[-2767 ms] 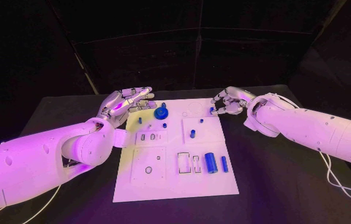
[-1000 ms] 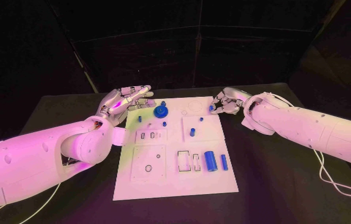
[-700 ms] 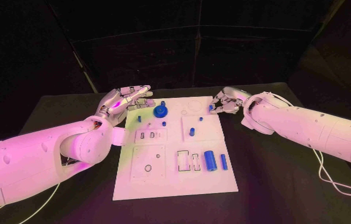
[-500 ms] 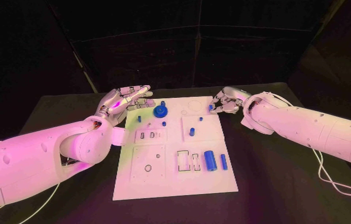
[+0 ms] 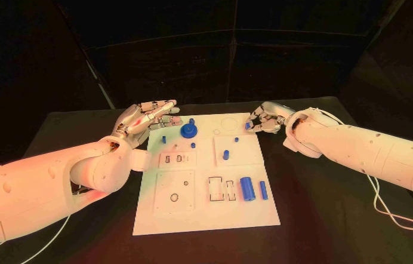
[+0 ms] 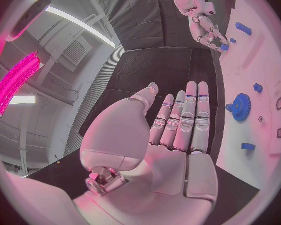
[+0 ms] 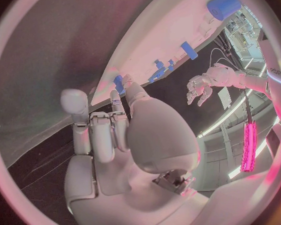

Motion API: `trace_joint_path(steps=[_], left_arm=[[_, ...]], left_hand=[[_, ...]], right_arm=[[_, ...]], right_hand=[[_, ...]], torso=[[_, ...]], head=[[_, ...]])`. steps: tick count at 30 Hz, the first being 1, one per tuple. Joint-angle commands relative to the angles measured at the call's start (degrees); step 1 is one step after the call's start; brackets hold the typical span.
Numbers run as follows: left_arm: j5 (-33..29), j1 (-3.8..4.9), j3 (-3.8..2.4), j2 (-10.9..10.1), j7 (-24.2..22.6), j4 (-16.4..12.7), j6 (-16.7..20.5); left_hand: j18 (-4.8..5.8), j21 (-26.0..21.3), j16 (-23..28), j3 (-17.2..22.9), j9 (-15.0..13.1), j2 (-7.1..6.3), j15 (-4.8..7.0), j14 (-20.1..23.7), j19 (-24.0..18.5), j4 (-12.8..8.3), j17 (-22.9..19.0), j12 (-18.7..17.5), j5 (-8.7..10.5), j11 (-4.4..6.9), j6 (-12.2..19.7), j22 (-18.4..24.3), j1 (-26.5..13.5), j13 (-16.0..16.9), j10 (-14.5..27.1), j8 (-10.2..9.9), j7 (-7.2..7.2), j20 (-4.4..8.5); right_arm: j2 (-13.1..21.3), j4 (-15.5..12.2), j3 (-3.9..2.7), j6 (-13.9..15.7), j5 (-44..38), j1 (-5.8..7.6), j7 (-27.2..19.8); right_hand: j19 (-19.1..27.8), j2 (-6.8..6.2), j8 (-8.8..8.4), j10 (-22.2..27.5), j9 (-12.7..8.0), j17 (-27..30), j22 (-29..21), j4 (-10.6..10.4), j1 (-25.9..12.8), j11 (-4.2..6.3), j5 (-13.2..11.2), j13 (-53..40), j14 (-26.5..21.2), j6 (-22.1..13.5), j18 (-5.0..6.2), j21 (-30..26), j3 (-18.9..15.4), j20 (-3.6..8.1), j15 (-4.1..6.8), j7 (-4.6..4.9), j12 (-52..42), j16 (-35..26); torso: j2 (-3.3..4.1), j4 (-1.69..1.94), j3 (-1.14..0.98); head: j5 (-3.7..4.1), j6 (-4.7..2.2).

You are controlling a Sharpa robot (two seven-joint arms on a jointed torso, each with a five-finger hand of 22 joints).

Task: Assemble the parts on the task board

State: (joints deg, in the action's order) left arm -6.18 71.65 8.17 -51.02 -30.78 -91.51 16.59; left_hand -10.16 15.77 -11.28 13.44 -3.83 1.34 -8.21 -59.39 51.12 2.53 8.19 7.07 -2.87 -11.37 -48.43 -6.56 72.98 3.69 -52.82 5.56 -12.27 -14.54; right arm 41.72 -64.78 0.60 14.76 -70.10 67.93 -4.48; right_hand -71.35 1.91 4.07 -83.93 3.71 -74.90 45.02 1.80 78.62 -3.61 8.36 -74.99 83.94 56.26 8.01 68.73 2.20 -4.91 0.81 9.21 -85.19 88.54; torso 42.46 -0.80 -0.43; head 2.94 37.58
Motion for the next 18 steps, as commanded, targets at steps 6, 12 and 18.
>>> trace_joint_path(steps=[6,12,18], left_arm=[[0.3,0.05,-0.02,0.0,-0.1,-0.1,-0.9],[0.3,0.05,-0.02,0.0,0.0,0.0,-0.9],[0.3,0.05,-0.02,0.0,0.0,0.0,-0.9]], left_hand=[[-0.25,-0.4,0.3,-0.1,0.1,0.22,-0.13,-0.3,0.3,-0.4,0.1,-0.3,0.08,-0.06,-0.2,0.1,0.4,-0.1,0.1,-0.2,-2.2,0.07],[-0.25,-0.4,0.3,-0.1,0.1,0.22,-0.13,-0.3,0.3,-0.4,0.1,-0.3,0.08,-0.06,-0.2,0.1,0.4,-0.1,0.1,-0.2,-2.2,0.07],[-0.25,-0.4,0.3,-0.1,0.1,0.22,-0.13,-0.3,0.3,-0.4,0.1,-0.3,0.08,-0.06,-0.2,0.1,0.4,-0.1,0.1,-0.2,-2.2,0.07]], right_arm=[[-0.1,-0.2,-0.03,0.3,0.1,0.1,0.4],[-0.2,-0.3,-0.03,0.4,0.1,0.1,0.3],[-0.3,-0.3,-0.03,0.4,0.1,0.1,0.2]], right_hand=[[0.1,-0.49,-0.34,-2.0,0.0,-11.3,-0.2,0.4,-0.2,-0.53,-0.2,-9.5,5.2,-0.6,-0.22,-0.3,-0.1,-0.54,-0.49,0.02,0.4,0.2],[0.1,-0.51,-0.34,-2.0,0.0,-11.3,-0.2,0.4,-0.2,-0.54,-0.2,-9.5,5.2,-0.7,-0.22,-0.3,-0.1,-0.56,-0.5,0.04,0.4,0.1],[0.1,-0.53,-0.35,-2.0,0.0,-11.3,-0.2,0.4,-0.3,-0.57,-0.2,-9.5,5.2,-0.7,-0.22,-0.3,-0.1,-0.59,-0.53,0.06,0.5,0.1]], torso=[[0.01,0.0,-0.01],[-0.01,-0.02,-0.02],[0.0,-0.01,-0.01]], head=[[0.03,0.01],[0.09,0.05],[0.09,0.09]])
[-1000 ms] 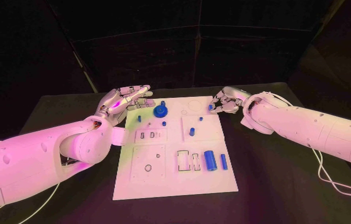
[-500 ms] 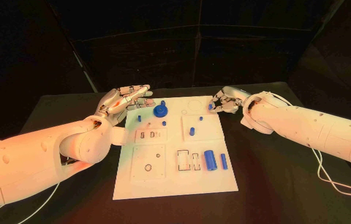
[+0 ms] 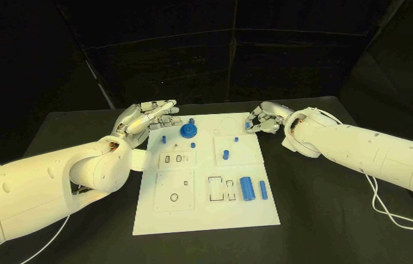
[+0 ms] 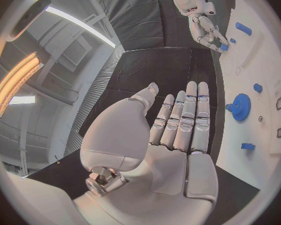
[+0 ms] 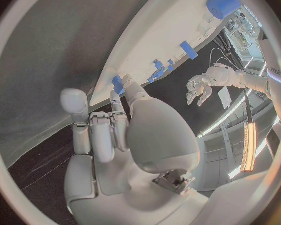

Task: Assemble the parts on the task board

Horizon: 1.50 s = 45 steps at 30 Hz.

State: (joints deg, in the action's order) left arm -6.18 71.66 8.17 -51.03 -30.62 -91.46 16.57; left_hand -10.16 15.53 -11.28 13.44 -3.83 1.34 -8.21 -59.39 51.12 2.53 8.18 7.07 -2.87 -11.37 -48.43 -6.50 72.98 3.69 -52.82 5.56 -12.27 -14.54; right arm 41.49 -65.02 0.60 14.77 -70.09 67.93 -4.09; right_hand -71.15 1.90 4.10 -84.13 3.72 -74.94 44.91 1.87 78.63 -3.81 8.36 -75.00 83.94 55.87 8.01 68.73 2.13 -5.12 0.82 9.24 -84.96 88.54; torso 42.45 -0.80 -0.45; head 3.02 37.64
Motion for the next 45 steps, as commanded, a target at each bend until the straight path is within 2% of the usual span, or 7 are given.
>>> trace_joint_path(steps=[1,14,24,31,36,39,45], left_arm=[[0.3,0.05,-0.02,0.0,-0.2,-0.1,-0.9],[0.3,0.05,-0.02,0.0,-0.1,0.0,-0.9],[0.3,0.05,-0.02,0.0,-0.1,0.0,-0.9],[0.3,0.05,-0.02,-0.2,-0.2,0.0,-0.9],[0.3,0.05,-0.02,-0.6,0.0,-0.2,-0.9],[0.3,0.08,-0.02,-0.9,0.0,-0.3,-1.0],[0.3,0.21,-0.02,-0.9,0.0,0.0,-1.1]], left_hand=[[-0.25,-0.2,0.3,-0.1,0.1,0.22,-0.13,-0.3,0.3,-0.4,0.1,-0.3,0.08,-0.06,-0.2,0.1,0.3,-0.1,0.1,-0.2,-2.2,0.07],[-0.25,-0.2,0.3,-0.1,0.1,0.22,-0.13,-0.3,0.3,-0.4,0.1,-0.3,0.08,-0.06,-0.2,0.1,0.3,-0.1,0.1,-0.2,-2.2,0.07],[-0.25,-0.2,0.3,-0.1,0.1,0.22,-0.13,-0.3,0.3,-0.4,0.1,-0.3,0.08,-0.06,-0.2,0.1,0.3,-0.1,0.1,-0.2,-2.2,0.07],[-0.25,-0.2,0.3,-0.1,0.1,0.22,-0.13,-0.3,0.3,-0.4,0.1,-0.3,0.08,-0.06,-0.2,0.1,0.3,-0.1,0.1,-0.2,-2.2,0.07],[-0.24,-0.2,0.3,0.0,0.1,0.25,-0.15,-0.4,0.3,-0.5,0.1,-0.4,0.08,-0.1,-0.1,0.1,0.2,-0.1,0.1,-0.3,-2.25,0.07],[-0.24,-0.2,0.4,0.0,0.1,0.23,-0.15,-0.4,0.3,-0.5,0.1,-0.4,0.08,-0.1,-0.1,0.1,0.2,-0.1,0.1,-0.4,-2.26,0.07],[-0.24,-0.2,0.4,0.0,0.1,0.23,-0.15,-0.4,0.3,-0.5,0.1,-0.4,0.08,-0.1,-0.1,0.1,0.2,-0.1,0.1,-0.4,-2.26,0.07]], right_arm=[[-0.1,-0.1,-0.03,0.4,0.1,0.1,-0.2],[-0.4,0.1,-0.03,0.3,0.1,0.08,-0.3],[-0.3,0.1,-0.03,2.3,0.1,0.08,-0.8],[0.2,-0.7,-0.03,5.4,0.4,0.09,-1.4],[2.2,-5.4,-0.05,6.4,0.5,0.14,-0.2],[3.3,-8.9,-0.06,7.4,0.3,0.22,1.4],[4.3,-17.4,-0.08,10.1,-0.2,0.51,7.0]], right_hand=[[-0.1,-0.53,-0.37,-1.8,0.0,-11.3,-0.1,0.3,-0.3,-0.37,-0.2,-9.5,5.2,-0.4,-0.22,-0.3,0.0,-0.39,-0.53,0.03,0.2,0.1],[-0.2,0.19,0.41,-2.0,0.3,-11.4,0.0,0.3,-0.5,-0.31,0.0,-9.8,5.3,0.8,-0.17,-0.2,0.4,-0.58,-0.58,-0.14,-0.1,0.2],[-0.4,3.0,3.59,-2.5,1.3,-11.7,0.5,1.9,1.5,1.69,-2.0,-10.4,5.3,6.7,-0.16,0.1,3.7,0.66,1.05,-2.51,-0.7,0.3],[-0.5,3.4,3.87,-2.5,1.3,-12.1,0.5,2.8,2.1,1.98,-2.4,-10.4,5.4,7.2,-0.21,0.1,4.9,1.04,1.35,-2.74,-0.6,0.4],[-0.2,3.17,3.73,-2.3,1.2,-11.9,0.0,2.9,1.7,1.92,-2.6,-10.1,5.4,7.0,-0.14,-0.2,5.1,1.11,1.35,-2.63,-0.3,0.4],[-0.2,2.96,3.66,-2.2,1.1,-12.0,0.0,2.8,1.1,1.87,-2.9,-10.1,5.4,6.9,-0.16,-0.2,5.1,1.12,1.31,-2.59,-0.3,0.4],[-0.3,2.81,3.57,-2.1,1.0,-12.3,0.1,2.7,0.7,1.87,-2.6,-9.9,5.5,6.8,-0.19,-0.1,5.3,1.11,1.29,-2.58,-0.1,0.5]], torso=[[0.02,-0.01,0.01],[0.04,-0.02,0.01],[-0.01,0.02,-0.01],[-0.09,-0.01,0.06],[-0.22,-0.09,0.14],[-0.43,-0.14,0.4],[-0.9,-0.1,0.8]], head=[[0.0,0.03],[-0.07,0.17],[-0.06,0.19],[-0.13,0.16],[-0.51,0.23],[-0.69,0.05],[-3.22,0.67]])
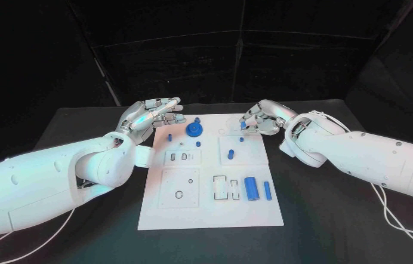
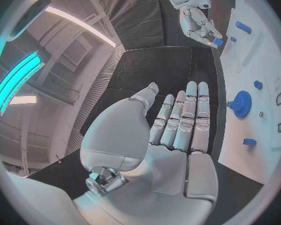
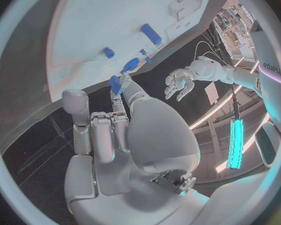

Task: Assemble the parts on the task board

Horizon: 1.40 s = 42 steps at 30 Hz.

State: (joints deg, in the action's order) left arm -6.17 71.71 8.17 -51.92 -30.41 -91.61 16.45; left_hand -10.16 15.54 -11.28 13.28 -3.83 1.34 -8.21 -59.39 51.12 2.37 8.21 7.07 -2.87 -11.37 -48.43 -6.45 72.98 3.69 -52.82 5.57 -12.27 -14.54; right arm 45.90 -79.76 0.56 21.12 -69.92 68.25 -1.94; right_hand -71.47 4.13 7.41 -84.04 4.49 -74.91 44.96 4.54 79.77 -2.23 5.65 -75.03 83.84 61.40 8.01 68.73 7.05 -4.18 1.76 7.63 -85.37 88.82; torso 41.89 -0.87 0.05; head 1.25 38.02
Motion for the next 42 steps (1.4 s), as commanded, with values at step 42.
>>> trace_joint_path(steps=[42], left_arm=[[0.3,0.71,-0.06,1.7,-1.7,2.1,1.3]], left_hand=[[-0.2,-0.4,0.6,0.3,0.0,0.22,-0.21,-0.2,0.3,-0.6,0.0,-0.3,0.07,-0.08,-0.3,0.2,0.0,0.0,-0.1,-0.4,-2.23,0.04]], right_arm=[[-21.1,-1.3,0.01,-4.4,-12.3,-2.81,21.3]], right_hand=[[0.2,0.1,0.06,-2.1,0.0,-11.7,-0.7,0.4,-1.7,0.3,1.9,-9.7,5.4,1.2,-0.08,-0.5,1.7,0.19,0.37,-0.94,0.6,0.0]], torso=[[-0.44,0.01,0.27]], head=[[-6.33,2.47]])
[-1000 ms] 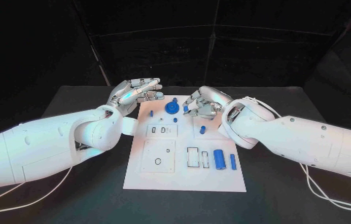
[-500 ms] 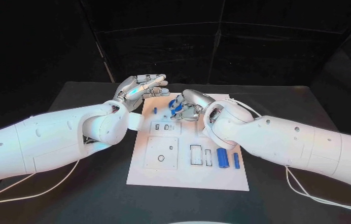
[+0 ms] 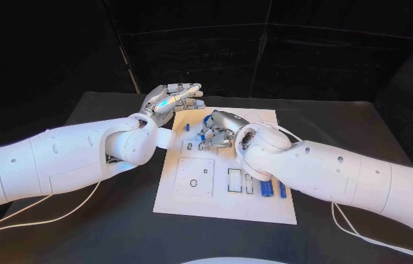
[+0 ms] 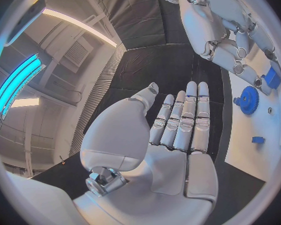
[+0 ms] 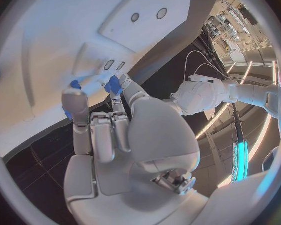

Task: Assemble the parts on the task board

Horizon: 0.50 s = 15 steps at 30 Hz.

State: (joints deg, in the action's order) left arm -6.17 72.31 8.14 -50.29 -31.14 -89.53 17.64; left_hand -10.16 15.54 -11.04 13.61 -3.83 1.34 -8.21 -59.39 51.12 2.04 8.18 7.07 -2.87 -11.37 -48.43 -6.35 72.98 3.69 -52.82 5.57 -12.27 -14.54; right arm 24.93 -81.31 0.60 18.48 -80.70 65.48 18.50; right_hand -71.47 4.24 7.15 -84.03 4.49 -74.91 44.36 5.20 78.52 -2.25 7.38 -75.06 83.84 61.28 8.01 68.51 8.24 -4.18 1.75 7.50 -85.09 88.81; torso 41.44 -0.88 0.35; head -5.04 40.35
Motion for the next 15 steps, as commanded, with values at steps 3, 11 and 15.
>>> trace_joint_path(steps=[3,11,15], left_arm=[[0.3,0.12,-0.03,0.0,-1.0,0.0,0.1],[0.3,0.12,-0.03,0.2,-0.9,0.2,-0.1],[0.3,0.12,-0.03,0.3,-0.9,0.3,-0.1]], left_hand=[[-0.2,-0.4,0.4,-0.1,0.0,0.22,-0.21,-0.2,0.3,-0.3,0.1,-0.3,0.07,-0.08,-0.3,0.1,0.0,0.0,-0.1,-0.4,-2.23,0.04],[-0.2,-0.4,0.4,-0.1,0.0,0.22,-0.21,-0.2,0.3,-0.3,0.1,-0.3,0.07,-0.08,-0.3,0.1,0.0,0.0,-0.1,-0.4,-2.23,0.04],[-0.2,-0.4,0.4,-0.1,0.0,0.22,-0.21,-0.2,0.3,-0.3,0.1,-0.3,0.07,-0.08,-0.3,0.1,0.0,0.0,-0.1,-0.4,-2.23,0.04]], right_arm=[[-0.1,0.6,-0.02,-2.3,-1.7,-0.15,1.0],[-0.6,1.5,0.09,-3.6,-1.9,-0.53,1.1],[-0.7,1.8,0.6,-3.8,-2.1,-0.67,1.1]], right_hand=[[0.2,-0.01,0.33,-2.1,0.0,-11.7,0.0,-0.2,-0.4,0.32,0.2,-9.6,5.4,1.3,-0.08,-0.3,0.5,0.19,0.38,-0.82,0.3,0.0],[0.1,-0.08,0.3,-2.1,0.0,-11.8,0.0,-0.2,-0.5,0.31,0.2,-9.7,5.4,1.3,-0.09,-0.2,0.5,0.19,0.37,-0.81,0.3,0.0],[0.2,-0.12,0.29,-2.1,0.0,-11.8,0.0,-0.2,-0.6,0.31,0.2,-9.6,5.5,1.3,-0.09,-0.2,0.5,0.19,0.37,-0.81,0.3,0.0]], torso=[[0.0,-0.01,0.01],[0.06,-0.11,-0.08],[0.02,-0.03,-0.04]], head=[[0.02,0.17],[0.26,0.15],[0.23,0.26]])
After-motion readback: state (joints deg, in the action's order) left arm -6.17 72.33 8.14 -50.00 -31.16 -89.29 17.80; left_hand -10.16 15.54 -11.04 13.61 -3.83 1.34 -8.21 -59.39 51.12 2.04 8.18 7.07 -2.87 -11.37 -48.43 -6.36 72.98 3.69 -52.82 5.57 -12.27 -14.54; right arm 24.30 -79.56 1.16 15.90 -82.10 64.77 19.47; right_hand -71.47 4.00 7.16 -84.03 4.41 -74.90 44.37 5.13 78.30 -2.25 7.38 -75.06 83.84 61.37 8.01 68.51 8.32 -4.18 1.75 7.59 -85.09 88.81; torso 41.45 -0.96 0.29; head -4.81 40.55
